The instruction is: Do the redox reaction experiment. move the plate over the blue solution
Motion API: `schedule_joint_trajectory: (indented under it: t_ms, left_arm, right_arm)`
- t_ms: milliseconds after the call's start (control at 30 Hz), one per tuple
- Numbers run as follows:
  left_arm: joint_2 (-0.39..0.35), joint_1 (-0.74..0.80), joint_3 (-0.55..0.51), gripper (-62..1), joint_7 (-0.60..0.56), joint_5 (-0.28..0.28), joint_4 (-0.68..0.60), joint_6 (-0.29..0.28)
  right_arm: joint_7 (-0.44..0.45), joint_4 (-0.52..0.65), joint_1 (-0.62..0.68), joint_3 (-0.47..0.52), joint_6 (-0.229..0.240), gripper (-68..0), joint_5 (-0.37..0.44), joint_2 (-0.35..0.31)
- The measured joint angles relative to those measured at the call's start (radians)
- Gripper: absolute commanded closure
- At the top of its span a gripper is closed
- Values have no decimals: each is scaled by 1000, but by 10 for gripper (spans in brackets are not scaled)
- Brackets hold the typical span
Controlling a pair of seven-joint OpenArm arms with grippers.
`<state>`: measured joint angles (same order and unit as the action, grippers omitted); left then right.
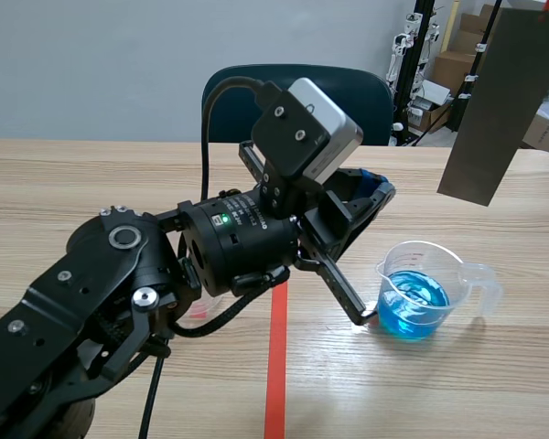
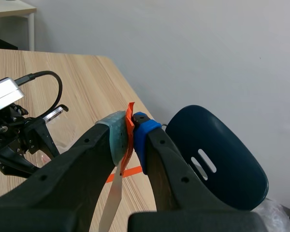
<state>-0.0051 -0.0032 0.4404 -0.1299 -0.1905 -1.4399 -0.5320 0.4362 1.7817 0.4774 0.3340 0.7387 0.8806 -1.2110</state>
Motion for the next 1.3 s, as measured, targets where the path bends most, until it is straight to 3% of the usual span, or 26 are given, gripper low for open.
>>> schedule_joint_trajectory:
  t_ms: [333, 1300]
  left_arm:
    - [0, 1, 5, -46, -20, 0, 4, 0]
    - [0, 1, 5, -46, -39, 0, 4, -5]
  right_arm:
    - [-38, 1, 0, 0, 0, -2, 19, -10]
    - [-38, 3, 0, 1, 0, -2, 22, -11]
